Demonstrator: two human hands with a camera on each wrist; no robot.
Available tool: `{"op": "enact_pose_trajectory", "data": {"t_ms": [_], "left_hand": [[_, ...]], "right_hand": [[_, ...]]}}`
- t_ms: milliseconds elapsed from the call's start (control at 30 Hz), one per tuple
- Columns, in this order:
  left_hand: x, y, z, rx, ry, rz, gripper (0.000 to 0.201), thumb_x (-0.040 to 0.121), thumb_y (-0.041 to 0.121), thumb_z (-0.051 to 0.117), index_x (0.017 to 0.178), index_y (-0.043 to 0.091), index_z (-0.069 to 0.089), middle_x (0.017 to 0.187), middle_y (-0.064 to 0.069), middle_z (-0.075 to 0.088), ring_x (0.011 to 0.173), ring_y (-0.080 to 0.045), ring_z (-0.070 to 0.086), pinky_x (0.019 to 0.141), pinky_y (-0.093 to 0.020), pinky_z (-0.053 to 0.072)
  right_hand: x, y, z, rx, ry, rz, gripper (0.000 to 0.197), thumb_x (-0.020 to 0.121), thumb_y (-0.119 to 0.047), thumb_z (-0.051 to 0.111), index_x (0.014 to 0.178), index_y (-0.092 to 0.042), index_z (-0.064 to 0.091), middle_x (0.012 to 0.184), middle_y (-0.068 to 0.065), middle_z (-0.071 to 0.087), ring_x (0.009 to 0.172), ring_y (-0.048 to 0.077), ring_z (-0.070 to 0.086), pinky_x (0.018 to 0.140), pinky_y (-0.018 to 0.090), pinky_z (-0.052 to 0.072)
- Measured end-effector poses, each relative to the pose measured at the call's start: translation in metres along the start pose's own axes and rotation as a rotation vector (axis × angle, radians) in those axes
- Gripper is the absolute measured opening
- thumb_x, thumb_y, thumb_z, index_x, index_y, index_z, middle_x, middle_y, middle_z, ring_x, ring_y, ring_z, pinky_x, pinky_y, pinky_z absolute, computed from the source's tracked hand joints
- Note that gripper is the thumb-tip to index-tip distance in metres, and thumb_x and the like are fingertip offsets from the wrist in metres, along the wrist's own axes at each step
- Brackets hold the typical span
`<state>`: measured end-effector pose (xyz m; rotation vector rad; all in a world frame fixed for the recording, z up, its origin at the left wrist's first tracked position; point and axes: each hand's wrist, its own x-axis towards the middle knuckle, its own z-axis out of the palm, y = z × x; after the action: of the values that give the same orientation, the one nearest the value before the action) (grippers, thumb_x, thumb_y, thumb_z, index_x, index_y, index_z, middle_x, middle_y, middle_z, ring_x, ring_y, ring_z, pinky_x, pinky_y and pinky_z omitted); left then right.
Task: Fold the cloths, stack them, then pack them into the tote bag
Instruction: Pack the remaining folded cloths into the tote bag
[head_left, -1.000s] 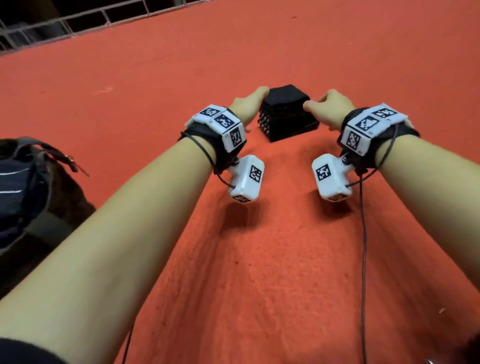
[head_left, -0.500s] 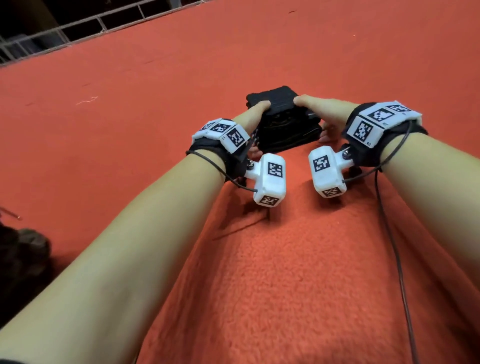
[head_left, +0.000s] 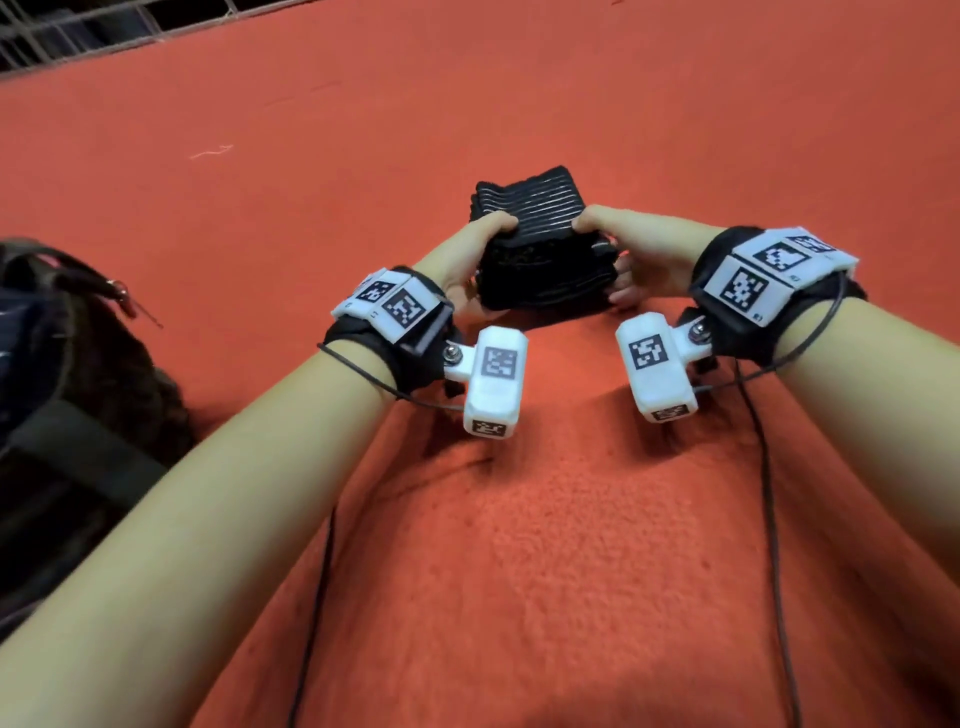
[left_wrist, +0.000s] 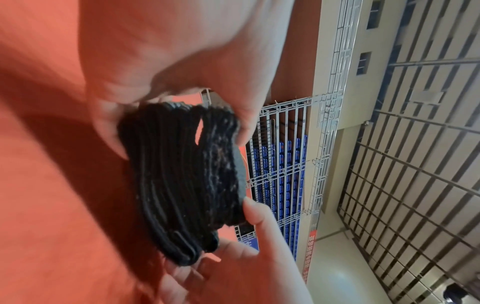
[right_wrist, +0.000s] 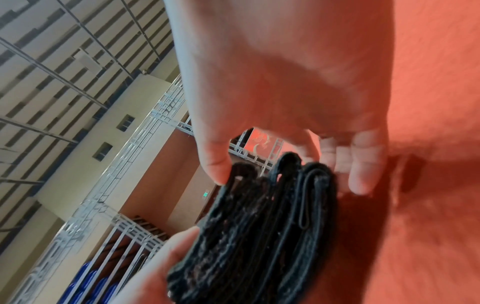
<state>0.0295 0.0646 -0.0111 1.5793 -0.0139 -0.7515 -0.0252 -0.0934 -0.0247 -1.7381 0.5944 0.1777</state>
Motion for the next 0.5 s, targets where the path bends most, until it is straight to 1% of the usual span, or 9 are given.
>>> {"op": "enact_pose_trajectory", "data": {"t_ms": [33, 67, 133, 167, 233, 300, 367, 433, 500], "left_hand": [[-0.007, -0.005, -0.011, -0.012, 0.025, -0.022, 0.030, 0.091, 0.033, 0.051, 0.069, 0.013, 0.049, 0.045, 0.000, 0.052, 0.040, -0.010, 0.053, 0.052, -0.018, 0.049], [-0.016, -0.010, -0.022, -0.001, 0.033, -0.048, 0.030, 0.091, 0.034, 0.051, 0.069, 0.015, 0.046, 0.050, 0.001, 0.047, 0.044, -0.008, 0.047, 0.057, -0.021, 0.046], [-0.037, -0.021, -0.042, 0.050, 0.035, -0.083, 0.026, 0.090, 0.033, 0.049, 0.071, 0.017, 0.046, 0.060, 0.001, 0.044, 0.055, -0.008, 0.045, 0.063, -0.022, 0.043], [-0.047, -0.027, -0.051, 0.067, 0.035, -0.095, 0.023, 0.090, 0.032, 0.049, 0.073, 0.017, 0.048, 0.066, 0.001, 0.047, 0.060, -0.009, 0.048, 0.063, -0.022, 0.045], [-0.067, -0.038, -0.065, 0.089, 0.026, -0.100, 0.020, 0.090, 0.031, 0.048, 0.075, 0.018, 0.050, 0.070, 0.002, 0.051, 0.065, -0.010, 0.051, 0.060, -0.022, 0.045], [-0.084, -0.049, -0.073, 0.118, 0.019, -0.082, 0.018, 0.090, 0.031, 0.047, 0.076, 0.020, 0.051, 0.069, 0.002, 0.051, 0.065, -0.010, 0.050, 0.059, -0.022, 0.043], [-0.097, -0.058, -0.079, 0.148, 0.013, -0.062, 0.014, 0.090, 0.030, 0.047, 0.081, 0.021, 0.053, 0.070, 0.002, 0.052, 0.063, -0.010, 0.050, 0.058, -0.022, 0.042], [-0.107, -0.066, -0.083, 0.156, 0.018, -0.025, 0.012, 0.089, 0.028, 0.049, 0.092, 0.020, 0.056, 0.076, 0.000, 0.056, 0.062, -0.011, 0.052, 0.057, -0.020, 0.044], [-0.114, -0.069, -0.088, 0.140, 0.042, 0.019, 0.018, 0.088, 0.027, 0.051, 0.103, 0.019, 0.056, 0.081, -0.001, 0.057, 0.063, -0.012, 0.054, 0.056, -0.021, 0.046]], "right_hand": [[-0.009, 0.001, 0.010, 0.002, -0.020, -0.020, 0.030, 0.076, -0.047, 0.054, 0.066, -0.023, 0.039, 0.055, -0.005, 0.030, 0.047, 0.012, 0.027, 0.051, 0.023, 0.022], [-0.018, 0.001, 0.020, -0.015, -0.019, -0.038, 0.029, 0.078, -0.044, 0.054, 0.065, -0.023, 0.039, 0.055, -0.005, 0.032, 0.046, 0.012, 0.027, 0.051, 0.023, 0.020], [-0.036, -0.001, 0.039, -0.068, 0.033, -0.080, 0.026, 0.077, -0.048, 0.055, 0.076, -0.022, 0.050, 0.069, -0.003, 0.043, 0.055, 0.014, 0.038, 0.051, 0.023, 0.029], [-0.044, -0.003, 0.049, -0.089, 0.054, -0.098, 0.031, 0.074, -0.052, 0.055, 0.083, -0.022, 0.054, 0.076, -0.003, 0.046, 0.060, 0.015, 0.040, 0.053, 0.024, 0.033], [-0.058, -0.005, 0.069, -0.146, 0.078, -0.123, 0.042, 0.072, -0.059, 0.053, 0.089, -0.021, 0.057, 0.080, -0.003, 0.048, 0.064, 0.015, 0.041, 0.058, 0.026, 0.034], [-0.071, -0.006, 0.087, -0.237, 0.078, -0.133, 0.039, 0.080, -0.057, 0.052, 0.080, -0.018, 0.054, 0.075, -0.002, 0.049, 0.063, 0.014, 0.042, 0.057, 0.025, 0.031], [-0.082, -0.005, 0.102, -0.320, 0.060, -0.129, 0.037, 0.086, -0.052, 0.051, 0.075, -0.016, 0.052, 0.069, 0.000, 0.049, 0.059, 0.015, 0.044, 0.055, 0.024, 0.035], [-0.092, -0.005, 0.112, -0.323, 0.030, -0.140, 0.033, 0.089, -0.043, 0.053, 0.089, -0.011, 0.059, 0.074, 0.004, 0.055, 0.059, 0.018, 0.049, 0.055, 0.025, 0.042], [-0.101, -0.007, 0.118, -0.271, -0.014, -0.166, 0.033, 0.092, -0.037, 0.052, 0.109, -0.010, 0.060, 0.088, 0.007, 0.060, 0.068, 0.020, 0.055, 0.058, 0.026, 0.046]]}}
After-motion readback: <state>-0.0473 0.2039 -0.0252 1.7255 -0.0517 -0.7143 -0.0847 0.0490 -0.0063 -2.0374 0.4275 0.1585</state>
